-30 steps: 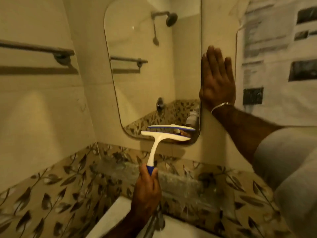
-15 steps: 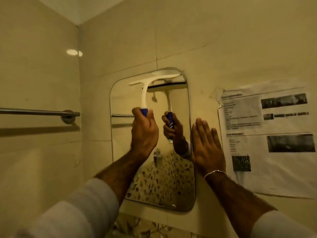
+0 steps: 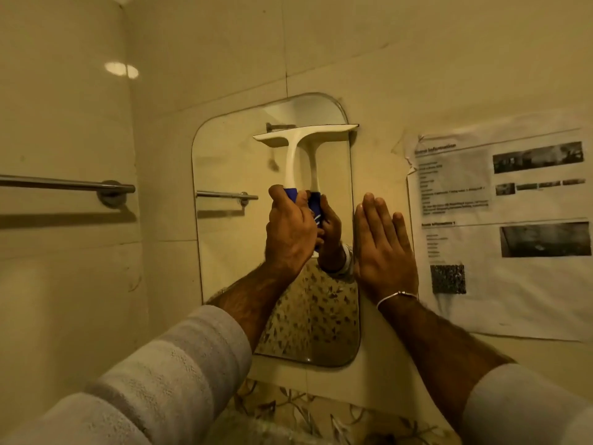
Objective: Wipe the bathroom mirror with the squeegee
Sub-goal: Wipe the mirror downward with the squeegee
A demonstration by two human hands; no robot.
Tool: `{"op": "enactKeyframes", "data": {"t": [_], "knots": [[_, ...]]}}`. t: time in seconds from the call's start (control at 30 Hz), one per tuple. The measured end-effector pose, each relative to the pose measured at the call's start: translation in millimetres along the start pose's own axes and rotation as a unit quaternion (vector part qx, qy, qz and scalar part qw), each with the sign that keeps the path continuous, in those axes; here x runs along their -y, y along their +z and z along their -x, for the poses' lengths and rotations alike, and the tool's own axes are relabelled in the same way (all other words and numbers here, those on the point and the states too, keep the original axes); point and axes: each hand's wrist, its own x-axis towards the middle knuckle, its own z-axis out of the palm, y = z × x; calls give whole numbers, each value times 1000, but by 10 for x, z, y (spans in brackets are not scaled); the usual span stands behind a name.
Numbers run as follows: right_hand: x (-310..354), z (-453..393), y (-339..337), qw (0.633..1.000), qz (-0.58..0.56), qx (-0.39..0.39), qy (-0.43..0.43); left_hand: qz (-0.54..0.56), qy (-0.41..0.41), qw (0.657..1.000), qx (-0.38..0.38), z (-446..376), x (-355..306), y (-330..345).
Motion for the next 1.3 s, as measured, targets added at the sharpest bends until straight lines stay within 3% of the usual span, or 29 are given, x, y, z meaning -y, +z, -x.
{"op": "enactKeyframes", "data": {"t": [0.3, 0.8, 1.3], "knots": [[19, 3, -19, 1000, -22, 1, 11, -47, -22, 998, 33, 833, 388, -120], [-24, 30, 17, 995, -26, -93, -7, -146, -60, 985, 73, 2034, 975, -355], [-20, 17, 28, 996, -47, -81, 5, -181, -132, 961, 163, 2975, 1176, -612]]}}
